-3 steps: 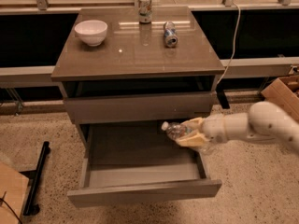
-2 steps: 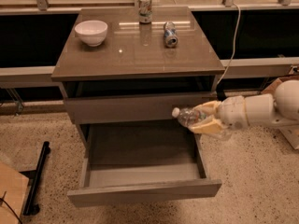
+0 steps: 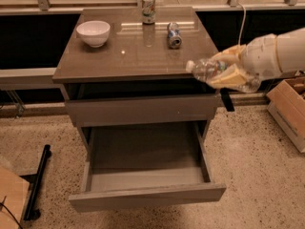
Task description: Pick water bottle from middle drawer and place on counter
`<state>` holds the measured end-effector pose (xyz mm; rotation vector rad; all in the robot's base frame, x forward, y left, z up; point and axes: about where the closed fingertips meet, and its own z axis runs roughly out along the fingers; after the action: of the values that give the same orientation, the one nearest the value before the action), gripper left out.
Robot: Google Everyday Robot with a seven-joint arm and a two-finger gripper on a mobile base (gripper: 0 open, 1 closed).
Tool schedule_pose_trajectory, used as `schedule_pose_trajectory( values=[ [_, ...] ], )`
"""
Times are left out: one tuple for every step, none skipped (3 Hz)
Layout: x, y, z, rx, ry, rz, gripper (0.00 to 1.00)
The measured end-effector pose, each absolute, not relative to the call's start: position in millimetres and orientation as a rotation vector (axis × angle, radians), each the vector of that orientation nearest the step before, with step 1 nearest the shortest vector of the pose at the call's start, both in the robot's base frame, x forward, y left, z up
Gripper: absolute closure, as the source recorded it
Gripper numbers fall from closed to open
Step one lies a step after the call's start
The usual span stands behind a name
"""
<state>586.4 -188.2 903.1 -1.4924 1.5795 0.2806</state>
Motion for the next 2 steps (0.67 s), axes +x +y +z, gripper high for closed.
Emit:
schedule_pose_trajectory(
  values=[
    [594.8, -191.8, 924.3, -1.475, 1.550, 0.248, 1.00],
    [602.3, -188.5, 919.5, -1.462, 1.558, 0.222, 1.00]
  ],
)
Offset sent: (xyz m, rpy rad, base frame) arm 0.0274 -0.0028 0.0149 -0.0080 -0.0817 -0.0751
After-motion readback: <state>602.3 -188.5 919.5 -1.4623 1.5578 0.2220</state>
